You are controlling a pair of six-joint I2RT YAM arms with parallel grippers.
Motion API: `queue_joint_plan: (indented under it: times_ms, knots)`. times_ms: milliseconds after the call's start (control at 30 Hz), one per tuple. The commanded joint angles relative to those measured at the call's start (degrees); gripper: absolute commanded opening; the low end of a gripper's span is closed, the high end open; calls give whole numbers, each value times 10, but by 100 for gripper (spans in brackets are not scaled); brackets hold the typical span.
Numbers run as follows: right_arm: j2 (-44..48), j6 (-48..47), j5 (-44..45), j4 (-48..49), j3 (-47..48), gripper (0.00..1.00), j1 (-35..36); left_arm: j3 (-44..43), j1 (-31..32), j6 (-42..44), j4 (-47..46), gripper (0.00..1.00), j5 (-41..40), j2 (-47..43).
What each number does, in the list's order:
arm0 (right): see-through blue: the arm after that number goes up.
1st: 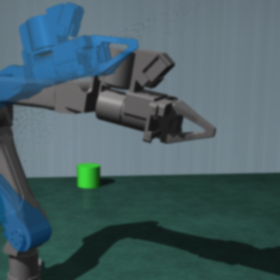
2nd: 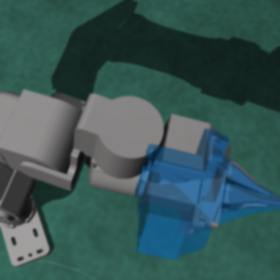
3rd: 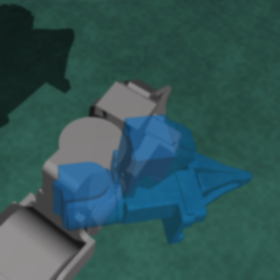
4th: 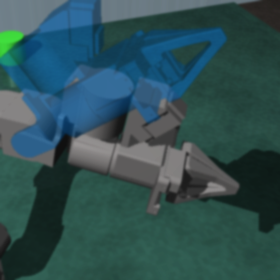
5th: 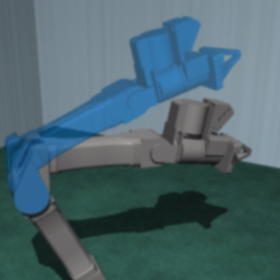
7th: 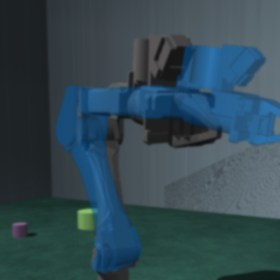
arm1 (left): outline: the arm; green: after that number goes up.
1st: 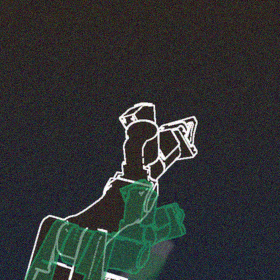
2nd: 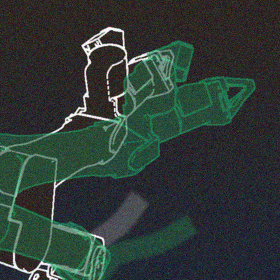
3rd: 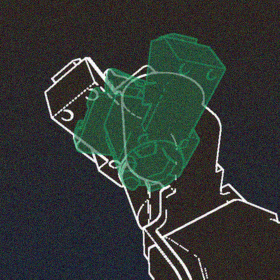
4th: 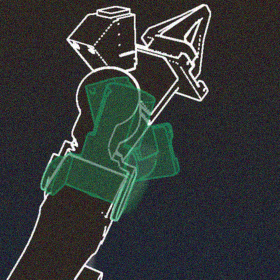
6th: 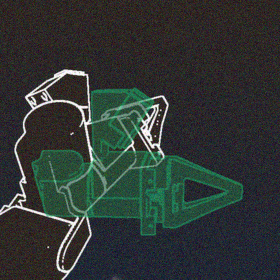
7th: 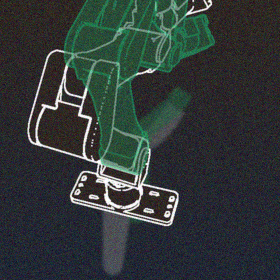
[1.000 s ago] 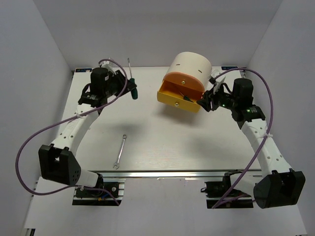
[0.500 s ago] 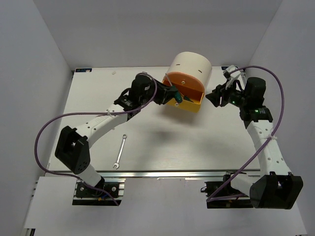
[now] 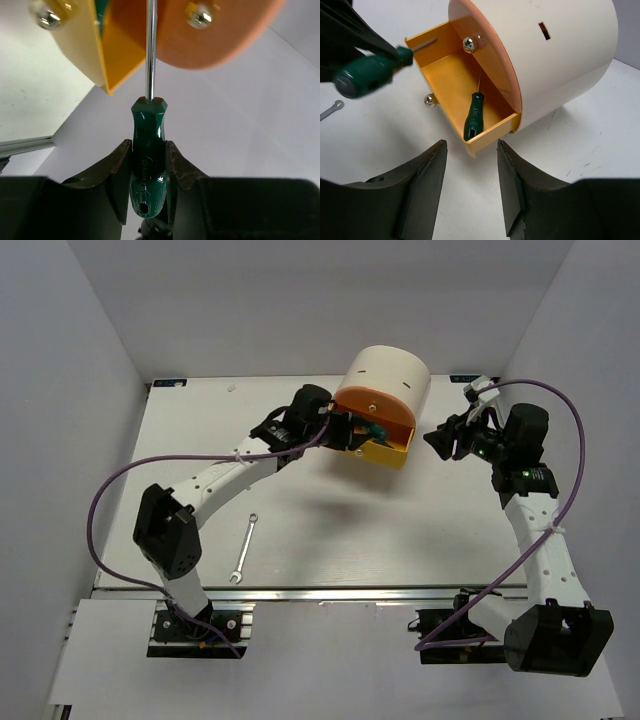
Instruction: Sort the tools into containers
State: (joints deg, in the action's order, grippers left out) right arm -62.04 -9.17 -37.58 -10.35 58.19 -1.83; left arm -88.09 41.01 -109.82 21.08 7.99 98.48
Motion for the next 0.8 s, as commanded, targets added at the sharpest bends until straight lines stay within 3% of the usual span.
queue_joint_plan:
  times_ms: [0, 233, 367, 533, 567, 633, 767]
  knots:
    - [17, 6, -6, 28, -6, 51, -7, -51, 6, -37, 55, 0, 11, 12]
    - [19, 14, -11, 39, -17, 51, -10, -69, 6, -38, 41, 0, 13, 64]
    - [22, 11, -9, 38, -22, 51, -11, -93, 6, -33, 21, 5, 29, 108]
    - [28, 12, -12, 38, -33, 51, -13, -131, 6, -23, 10, 23, 25, 148]
    - [29, 12, -12, 38, -35, 51, -13, -145, 5, -22, 10, 32, 24, 159]
    - [31, 13, -11, 39, -39, 51, -13, -156, 4, -15, 6, 40, 22, 167]
    - [35, 7, -11, 38, -41, 51, -13, -168, 1, 2, 4, 47, 15, 166]
